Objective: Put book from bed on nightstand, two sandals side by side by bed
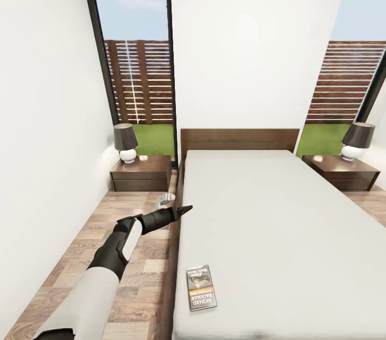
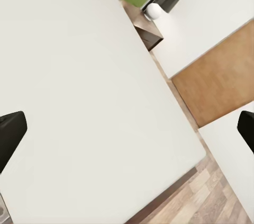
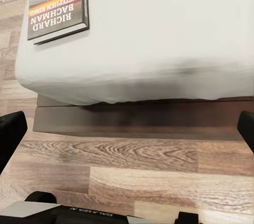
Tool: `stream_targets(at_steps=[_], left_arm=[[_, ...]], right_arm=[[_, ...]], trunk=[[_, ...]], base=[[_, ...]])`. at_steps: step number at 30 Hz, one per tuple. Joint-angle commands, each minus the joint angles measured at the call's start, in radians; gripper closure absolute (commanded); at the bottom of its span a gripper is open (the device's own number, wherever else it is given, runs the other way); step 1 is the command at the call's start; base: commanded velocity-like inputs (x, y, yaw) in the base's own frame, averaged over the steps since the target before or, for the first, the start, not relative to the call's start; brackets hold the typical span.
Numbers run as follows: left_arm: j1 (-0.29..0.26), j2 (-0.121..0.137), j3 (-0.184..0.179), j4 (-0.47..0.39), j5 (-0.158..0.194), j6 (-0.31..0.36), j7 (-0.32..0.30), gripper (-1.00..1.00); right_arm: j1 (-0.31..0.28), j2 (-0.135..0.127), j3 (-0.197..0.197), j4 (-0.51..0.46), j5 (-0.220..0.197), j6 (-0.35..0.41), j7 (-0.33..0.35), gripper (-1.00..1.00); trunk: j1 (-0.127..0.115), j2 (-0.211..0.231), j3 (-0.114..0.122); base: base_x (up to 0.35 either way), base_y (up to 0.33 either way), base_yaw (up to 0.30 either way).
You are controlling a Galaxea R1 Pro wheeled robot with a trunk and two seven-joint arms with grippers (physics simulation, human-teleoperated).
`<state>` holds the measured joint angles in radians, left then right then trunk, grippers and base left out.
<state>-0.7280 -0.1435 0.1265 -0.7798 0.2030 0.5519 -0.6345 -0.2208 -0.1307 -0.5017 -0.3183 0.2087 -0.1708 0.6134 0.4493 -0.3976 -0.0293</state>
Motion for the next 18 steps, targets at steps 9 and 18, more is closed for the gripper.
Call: stream_targets(at_steps=[9, 18], left_arm=[[-0.001, 0.008, 0.003, 0.003, 0.004, 0.007, -0.005, -1.00], [-0.001, 0.008, 0.002, 0.003, 0.004, 0.008, -0.005, -1.00]], right_arm=[[-0.001, 0.000, -0.009, 0.001, 0.010, -0.004, 0.005, -1.00], [-0.001, 0.000, -0.009, 0.001, 0.009, -0.003, 0.005, -1.00]], trunk=[[0.001, -0.002, -0.002], [0.001, -0.002, -0.002]], base=[[0.000, 0.000, 0.000], [0.000, 0.000, 0.000]])
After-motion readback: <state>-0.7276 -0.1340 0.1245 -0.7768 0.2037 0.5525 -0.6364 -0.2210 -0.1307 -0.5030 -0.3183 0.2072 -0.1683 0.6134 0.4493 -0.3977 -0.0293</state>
